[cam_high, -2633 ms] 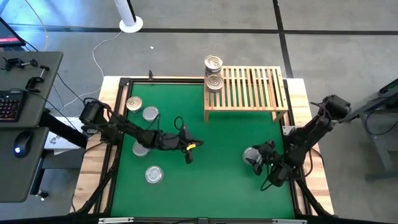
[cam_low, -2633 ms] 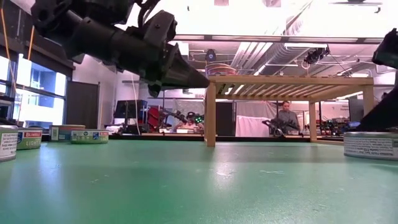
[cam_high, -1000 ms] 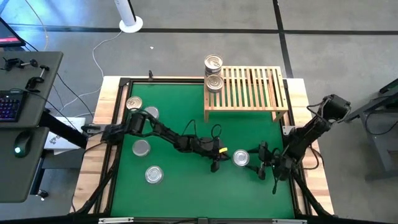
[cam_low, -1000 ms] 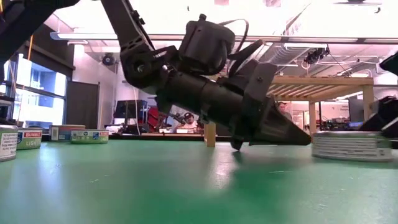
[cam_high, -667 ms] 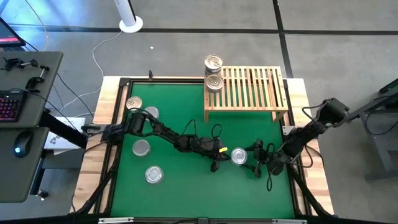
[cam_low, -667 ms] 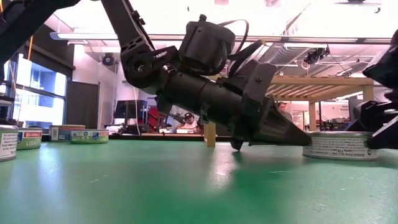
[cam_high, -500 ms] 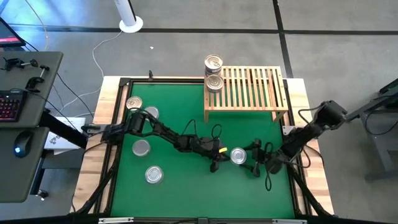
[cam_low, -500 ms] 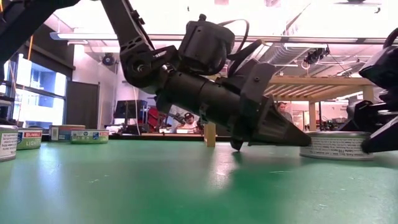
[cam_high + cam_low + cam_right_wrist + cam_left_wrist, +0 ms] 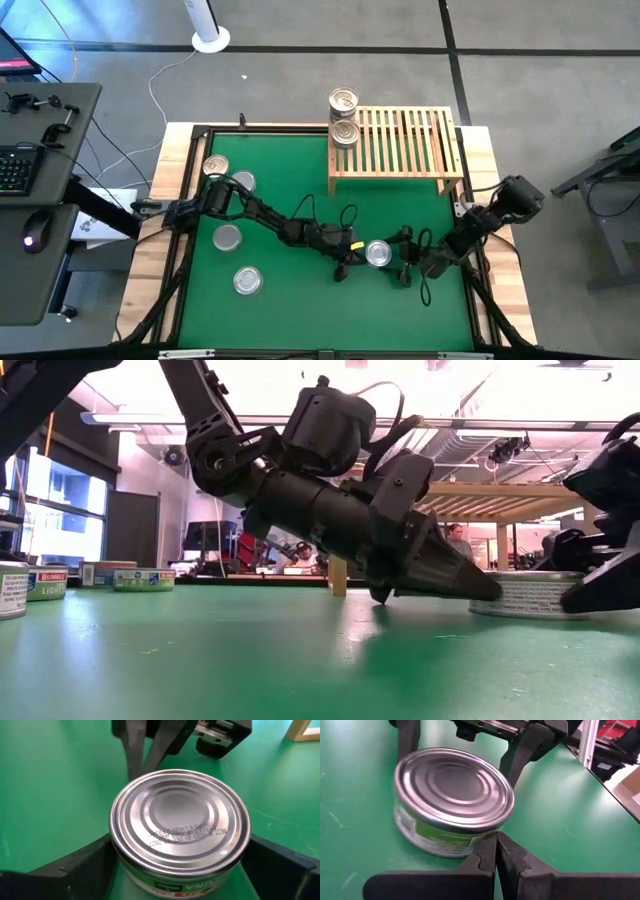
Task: Stack canned seafood by type on shelf
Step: Put the green tuna can on the shelf
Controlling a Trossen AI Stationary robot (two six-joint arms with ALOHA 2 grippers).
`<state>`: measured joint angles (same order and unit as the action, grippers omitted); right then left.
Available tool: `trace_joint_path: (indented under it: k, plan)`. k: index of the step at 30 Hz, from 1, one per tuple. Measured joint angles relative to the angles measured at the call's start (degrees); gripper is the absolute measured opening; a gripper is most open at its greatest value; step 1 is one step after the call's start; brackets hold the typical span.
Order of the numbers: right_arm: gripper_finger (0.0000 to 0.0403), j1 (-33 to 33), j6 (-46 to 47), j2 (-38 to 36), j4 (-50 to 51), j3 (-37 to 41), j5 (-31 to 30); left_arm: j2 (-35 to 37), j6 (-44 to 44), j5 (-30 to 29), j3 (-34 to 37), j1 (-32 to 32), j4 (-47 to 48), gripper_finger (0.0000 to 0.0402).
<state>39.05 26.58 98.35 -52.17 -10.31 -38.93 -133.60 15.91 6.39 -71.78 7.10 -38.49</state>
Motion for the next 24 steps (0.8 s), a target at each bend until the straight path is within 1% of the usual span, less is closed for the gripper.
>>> trace_joint_path:
  k: [5, 10, 12, 16, 19, 21, 24]
  plan:
    - [0.0368, 0.8, 1.5, 4.5, -5.5, -0.9, -3.7, 0.0, -0.6, 0.4, 0.0, 0.1, 0.5, 0.0000]
    - [0.0363, 0.6, 5.8, 5.3, -6.7, -1.1, -4.3, 0.1, 1.0, 0.4, -0.3, 0.6, -0.4, 0.0000]
    - [0.0361, 1.0, 7.0, 5.3, -6.8, -1.2, -4.3, 0.7, 1.5, 1.2, -0.4, 0.7, 1.2, 0.0000]
    - [0.0353, 2.7, 11.0, 5.3, -6.9, -1.4, -5.4, 4.2, 1.3, 0.7, -0.7, 1.5, 9.1, 0.0000]
    - [0.0351, 3.6, 12.5, 4.6, -6.0, -1.4, -4.4, 7.5, -0.7, -0.9, -0.6, 2.2, 18.0, 0.0000]
    - [0.0350, 4.2, 13.1, 3.2, -4.7, -1.5, -3.3, 9.7, -2.2, -4.9, -0.6, 2.7, 24.0, 0.0000]
    - [0.0345, 4.6, 13.1, 0.1, -0.1, -2.2, -2.9, 12.5, -4.0, -12.8, -0.5, 3.7, 33.1, 0.0000]
